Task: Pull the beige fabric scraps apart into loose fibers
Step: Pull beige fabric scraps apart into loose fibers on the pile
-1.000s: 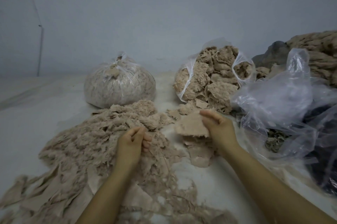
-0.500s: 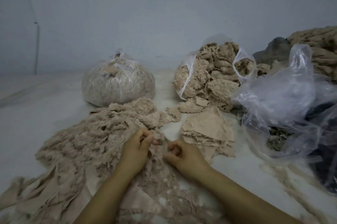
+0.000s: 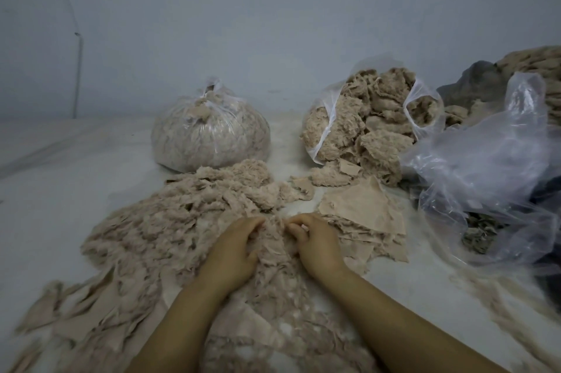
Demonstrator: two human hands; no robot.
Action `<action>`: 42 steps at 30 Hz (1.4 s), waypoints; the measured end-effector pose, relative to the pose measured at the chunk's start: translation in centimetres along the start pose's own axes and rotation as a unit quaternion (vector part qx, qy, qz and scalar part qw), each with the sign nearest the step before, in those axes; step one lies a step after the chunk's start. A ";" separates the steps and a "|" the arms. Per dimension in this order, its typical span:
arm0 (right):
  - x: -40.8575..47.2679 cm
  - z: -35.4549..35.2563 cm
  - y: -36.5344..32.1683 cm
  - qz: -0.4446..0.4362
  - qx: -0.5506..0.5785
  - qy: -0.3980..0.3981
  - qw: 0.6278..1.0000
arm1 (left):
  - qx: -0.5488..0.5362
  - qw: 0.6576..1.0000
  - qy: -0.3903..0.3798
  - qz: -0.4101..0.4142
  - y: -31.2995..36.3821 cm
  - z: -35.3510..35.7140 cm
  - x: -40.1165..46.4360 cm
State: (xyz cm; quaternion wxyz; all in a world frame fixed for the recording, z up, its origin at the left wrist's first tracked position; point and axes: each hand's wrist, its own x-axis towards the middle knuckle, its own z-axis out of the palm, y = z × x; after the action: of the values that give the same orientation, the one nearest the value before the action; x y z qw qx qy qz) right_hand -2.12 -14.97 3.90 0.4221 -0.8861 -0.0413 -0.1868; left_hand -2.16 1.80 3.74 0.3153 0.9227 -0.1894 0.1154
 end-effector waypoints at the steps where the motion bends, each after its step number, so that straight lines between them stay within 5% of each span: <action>1: 0.1 0.0 0.0 -0.003 -0.024 -0.018 1.000 | 0.004 1.000 -0.011 0.001 0.0 0.1 0.0; 5: 0.5 0.2 -0.3 0.032 -0.067 -0.065 0.995 | -0.004 0.999 -0.049 -0.013 -0.1 0.3 -0.4; 10: -0.5 -1.2 -1.5 0.007 0.159 0.009 0.987 | -0.009 0.999 -0.021 -0.040 0.4 0.5 -0.4; 19: -2.2 -4.5 -0.3 0.046 0.505 0.004 0.862 | -0.009 0.996 0.065 -0.067 0.7 0.1 -0.6; 21: -2.2 -4.3 -0.1 0.068 0.482 -0.019 0.873 | -0.008 0.996 0.076 -0.048 0.8 -0.1 -0.8; 24: -2.4 -4.0 0.3 0.058 0.248 -0.049 0.966 | 0.004 0.997 0.080 -0.018 0.8 -0.3 -0.9; 26: -2.9 -3.5 0.3 0.029 0.164 -0.056 0.984 | -0.002 0.996 0.084 -0.001 0.9 -0.2 -0.8; 33: -3.0 -1.9 0.0 0.077 0.146 -0.075 0.984 | -0.044 0.993 0.096 0.058 1.5 -0.5 -0.8; 36: -2.9 -1.6 0.1 0.096 0.221 -0.086 0.967 | -0.028 0.993 0.078 0.086 1.4 -0.5 -0.9; 42: -2.8 -2.4 0.1 0.092 0.366 0.001 0.926 | 0.040 0.998 0.046 -0.003 0.1 -0.5 -0.5</action>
State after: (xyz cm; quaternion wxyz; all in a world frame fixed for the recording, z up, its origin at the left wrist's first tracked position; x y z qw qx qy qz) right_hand -5.40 -16.60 4.18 0.7325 -0.6696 -0.0249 -0.1205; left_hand -2.70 2.20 4.06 0.2867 0.9289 -0.1671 0.1641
